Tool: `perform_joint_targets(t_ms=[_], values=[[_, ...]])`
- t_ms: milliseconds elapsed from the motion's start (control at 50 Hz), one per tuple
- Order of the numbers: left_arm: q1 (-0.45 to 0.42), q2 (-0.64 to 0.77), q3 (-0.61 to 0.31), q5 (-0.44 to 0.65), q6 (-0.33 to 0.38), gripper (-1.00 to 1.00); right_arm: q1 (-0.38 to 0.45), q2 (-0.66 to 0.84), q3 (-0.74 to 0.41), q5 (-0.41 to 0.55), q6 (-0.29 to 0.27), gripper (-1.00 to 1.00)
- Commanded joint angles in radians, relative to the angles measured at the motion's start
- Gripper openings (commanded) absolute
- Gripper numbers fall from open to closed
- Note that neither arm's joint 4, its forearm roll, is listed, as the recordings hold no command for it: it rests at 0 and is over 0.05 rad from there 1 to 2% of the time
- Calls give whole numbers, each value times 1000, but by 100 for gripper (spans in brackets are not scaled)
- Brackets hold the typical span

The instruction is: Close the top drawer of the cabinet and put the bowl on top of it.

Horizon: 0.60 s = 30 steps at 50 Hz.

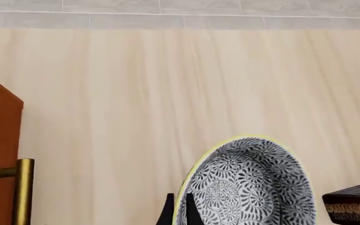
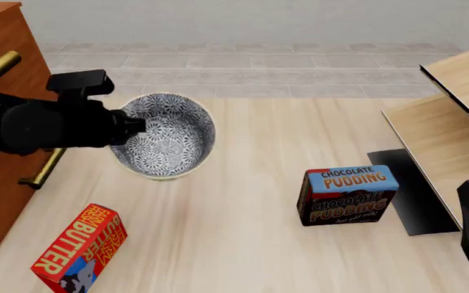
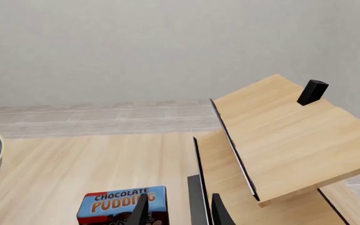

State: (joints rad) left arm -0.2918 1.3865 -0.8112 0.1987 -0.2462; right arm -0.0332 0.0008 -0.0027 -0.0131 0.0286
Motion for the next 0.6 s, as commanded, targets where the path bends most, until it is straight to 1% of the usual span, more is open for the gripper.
perform_joint_targets(t_ms=[20, 40, 80, 120, 140, 160, 180, 200, 220, 360, 420, 480, 520, 540, 600], values=[[35, -57, -73, 79, 0, -100, -1, 0, 0, -4, -3, 100], [47, -66, -80, 83, 24, -100, -1, 0, 0, -4, -4, 100], [43, -78, -91, 101, 16, -100, 0, 0, 1, -6, -3, 100], [50, -95, -103, 115, 24, -100, -1, 0, 0, -5, -2, 100], [54, -96, -108, 125, 13, -100, -1, 0, 1, -6, -3, 100], [60, -93, -114, 141, -17, -100, 0, 0, 0, -5, -3, 100], [57, -98, -118, 148, -24, -100, 0, 0, 0, -5, -3, 100], [52, -104, -123, 157, -14, -100, -1, 0, -1, -5, -3, 100], [52, -127, -127, 154, 21, -100, -1, 0, 1, -6, -2, 100], [29, -163, -152, 196, -12, -100, -2, 0, 0, -5, -1, 100], [24, -185, -164, 206, 3, -100, -3, 0, -2, -4, -1, 100], [12, -203, -185, 234, -14, -100, -4, 0, 0, -6, 0, 100], [14, -197, -194, 253, -46, -100, -3, 0, 0, -6, 0, 100], [31, -198, -215, 277, -59, -100, -3, 0, 0, -6, 0, 100], [29, -203, -237, 302, -64, -100, -2, 0, 0, -5, 0, 100]])
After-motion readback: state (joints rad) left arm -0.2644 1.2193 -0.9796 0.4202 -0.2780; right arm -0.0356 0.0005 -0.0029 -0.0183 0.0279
